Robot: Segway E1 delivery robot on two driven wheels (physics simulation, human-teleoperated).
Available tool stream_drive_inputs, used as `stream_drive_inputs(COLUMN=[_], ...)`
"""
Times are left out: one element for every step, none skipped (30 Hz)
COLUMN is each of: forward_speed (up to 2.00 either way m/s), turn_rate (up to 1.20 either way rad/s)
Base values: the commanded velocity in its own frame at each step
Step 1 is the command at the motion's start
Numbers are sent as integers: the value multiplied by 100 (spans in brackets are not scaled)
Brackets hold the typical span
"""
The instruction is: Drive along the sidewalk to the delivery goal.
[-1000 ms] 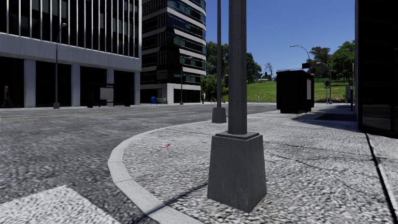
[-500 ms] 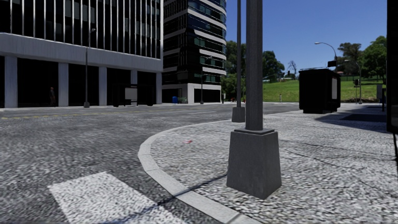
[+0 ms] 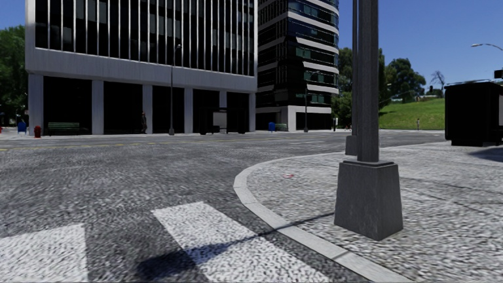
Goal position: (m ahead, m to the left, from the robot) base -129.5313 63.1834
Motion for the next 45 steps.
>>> stream_drive_inputs(forward_speed=[-58,-58,-58,-58,-58,-58,-58,-58,-58,-58,-58,-58,-58,-58,-58,-58,-58,-59,-59,-60,-60,-62,-63,-66,-67,-67,-68,-68,-68,-68,0,0,0,0,0,0,0,0,0,0,0,0,0,0,0], turn_rate=[56,56,56,56,56,56,57,59,60,61,61,62,62,64,66,66,67,67,67,67,67,67,67,67,67,67,67,67,67,67,61,14,14,0,0,0,0,0,0,0,0,1,11,23,23])
